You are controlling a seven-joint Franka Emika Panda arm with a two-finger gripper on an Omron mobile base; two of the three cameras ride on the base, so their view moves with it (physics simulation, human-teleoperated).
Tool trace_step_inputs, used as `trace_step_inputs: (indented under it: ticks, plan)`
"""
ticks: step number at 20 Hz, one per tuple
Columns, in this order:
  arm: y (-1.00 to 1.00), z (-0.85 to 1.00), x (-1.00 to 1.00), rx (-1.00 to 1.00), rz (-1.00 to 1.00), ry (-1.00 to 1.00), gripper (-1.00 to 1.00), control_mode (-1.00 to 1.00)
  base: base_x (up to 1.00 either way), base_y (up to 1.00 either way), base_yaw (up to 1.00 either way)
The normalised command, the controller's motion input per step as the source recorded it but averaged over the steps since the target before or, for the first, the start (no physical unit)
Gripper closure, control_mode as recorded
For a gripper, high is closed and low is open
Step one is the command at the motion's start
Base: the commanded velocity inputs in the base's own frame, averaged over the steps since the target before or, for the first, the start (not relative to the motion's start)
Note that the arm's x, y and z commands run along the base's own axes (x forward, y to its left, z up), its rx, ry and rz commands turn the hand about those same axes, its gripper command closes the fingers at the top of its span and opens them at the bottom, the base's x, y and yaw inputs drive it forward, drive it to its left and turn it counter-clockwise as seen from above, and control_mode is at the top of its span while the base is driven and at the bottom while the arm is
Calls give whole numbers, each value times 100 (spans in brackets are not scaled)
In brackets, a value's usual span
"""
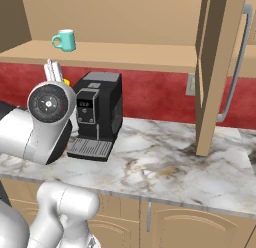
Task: There is a tray on the dining counter. Grab the cup, mug, and pitcher and place them on the tray. The pitcher may be placed next to the tray if it cannot fit the tray.
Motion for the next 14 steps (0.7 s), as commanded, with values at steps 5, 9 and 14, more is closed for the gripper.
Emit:
trace_step_inputs:
  ticks: [5,9,14]
  plan:
    - [0,-1,0,0,0,0,100,100,-25,0,0]
    - [0,0,0,0,0,0,100,100,-95,-12,10]
    - [0,0,0,0,0,0,100,100,-87,-1,28]
